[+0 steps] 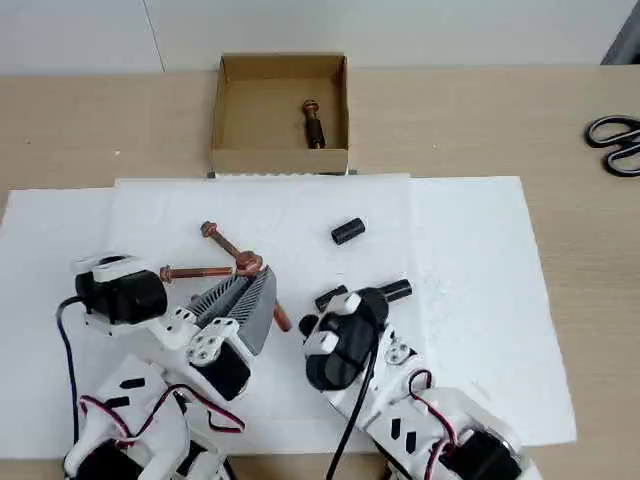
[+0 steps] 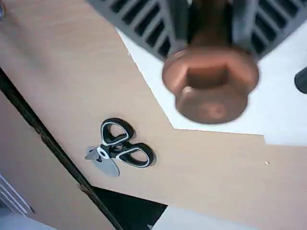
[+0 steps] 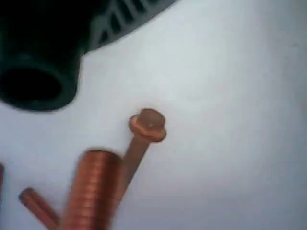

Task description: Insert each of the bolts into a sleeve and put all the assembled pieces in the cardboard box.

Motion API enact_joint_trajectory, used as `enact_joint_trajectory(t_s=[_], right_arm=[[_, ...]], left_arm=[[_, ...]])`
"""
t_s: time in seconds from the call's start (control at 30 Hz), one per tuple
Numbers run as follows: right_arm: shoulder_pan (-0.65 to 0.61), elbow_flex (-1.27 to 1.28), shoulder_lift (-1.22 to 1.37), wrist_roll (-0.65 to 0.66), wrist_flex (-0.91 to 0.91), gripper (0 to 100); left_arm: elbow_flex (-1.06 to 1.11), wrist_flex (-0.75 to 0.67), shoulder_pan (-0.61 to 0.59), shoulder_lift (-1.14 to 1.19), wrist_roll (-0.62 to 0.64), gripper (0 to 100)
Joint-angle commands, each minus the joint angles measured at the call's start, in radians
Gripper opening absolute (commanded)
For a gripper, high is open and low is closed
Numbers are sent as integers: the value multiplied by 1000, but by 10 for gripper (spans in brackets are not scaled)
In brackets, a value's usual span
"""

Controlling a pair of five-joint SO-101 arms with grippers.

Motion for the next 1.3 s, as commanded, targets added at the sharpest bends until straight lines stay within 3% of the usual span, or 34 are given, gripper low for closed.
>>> enact_joint_trajectory(t_s=[0.0, 0.37, 1.27], right_arm=[[-8, -3, -7, 8, -25, 4], [-10, -6, -7, 6, -25, 4], [-53, -3, -7, -32, -25, 4]], left_arm=[[-4, -34, 9, -2, 3, 6], [70, -129, 23, -2, 3, 6], [114, -109, 95, -5, -2, 6]])
